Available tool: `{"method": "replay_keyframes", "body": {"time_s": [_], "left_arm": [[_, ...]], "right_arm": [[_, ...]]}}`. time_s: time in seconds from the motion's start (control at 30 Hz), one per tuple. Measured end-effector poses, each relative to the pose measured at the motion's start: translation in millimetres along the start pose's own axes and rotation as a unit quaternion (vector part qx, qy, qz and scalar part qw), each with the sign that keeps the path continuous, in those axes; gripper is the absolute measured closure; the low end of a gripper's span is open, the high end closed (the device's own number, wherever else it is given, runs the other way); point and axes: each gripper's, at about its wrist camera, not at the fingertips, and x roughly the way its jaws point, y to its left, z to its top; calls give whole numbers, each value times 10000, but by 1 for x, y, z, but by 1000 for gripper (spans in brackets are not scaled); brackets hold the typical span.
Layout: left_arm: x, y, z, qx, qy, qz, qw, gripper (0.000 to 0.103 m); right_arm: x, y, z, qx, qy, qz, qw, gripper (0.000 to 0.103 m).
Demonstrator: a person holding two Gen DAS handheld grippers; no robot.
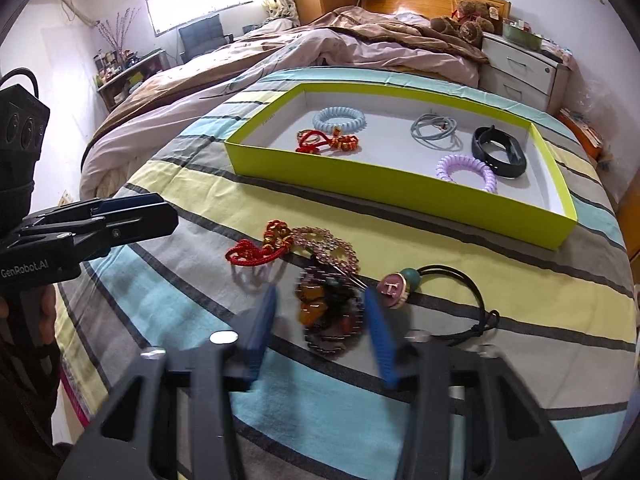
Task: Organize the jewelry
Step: 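Grasp the amber bead bracelet with the right gripper while the left grasps another red tassel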
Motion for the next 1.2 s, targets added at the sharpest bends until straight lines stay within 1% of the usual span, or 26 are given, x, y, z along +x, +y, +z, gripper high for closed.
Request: {"method": "replay_keyframes", "body": {"time_s": [0.17,0.2,0.33,0.47,0.63,0.73,0.87,1.0,1.2], "left_arm": [[5,-3,0,38,46,-51,10000,51],[5,-3,0,43,54,-51,10000,51],[8,-5,-1,82,108,-69,9999,51],[11,-9,-1,107,135,-132,9998,51],[17,-13,-1,162,233,-167,9995,51],[22,-19,-1,224,290,-213,9991,51],[28,-25,-3,307,377,-227,9986,51],[34,-33,-4,401,455,-295,9977,51],[41,-42,-2,513,520,-223,9971,51]], "right_arm": [[-5,-5,-4,99,-75,-10,9999,72],[-6,-5,-5,112,-89,-2,9999,74],[-16,-12,-14,237,-114,103,9996,74],[-26,-20,-24,362,-151,118,9992,74],[-37,-36,-36,659,-217,-57,9976,74],[-42,-46,-39,803,-285,-263,9960,74],[-48,-57,-42,1022,-351,-243,9938,74],[-50,-57,-43,1026,-391,-186,9938,74],[-53,-58,-43,1075,-479,-109,9930,74]]}}
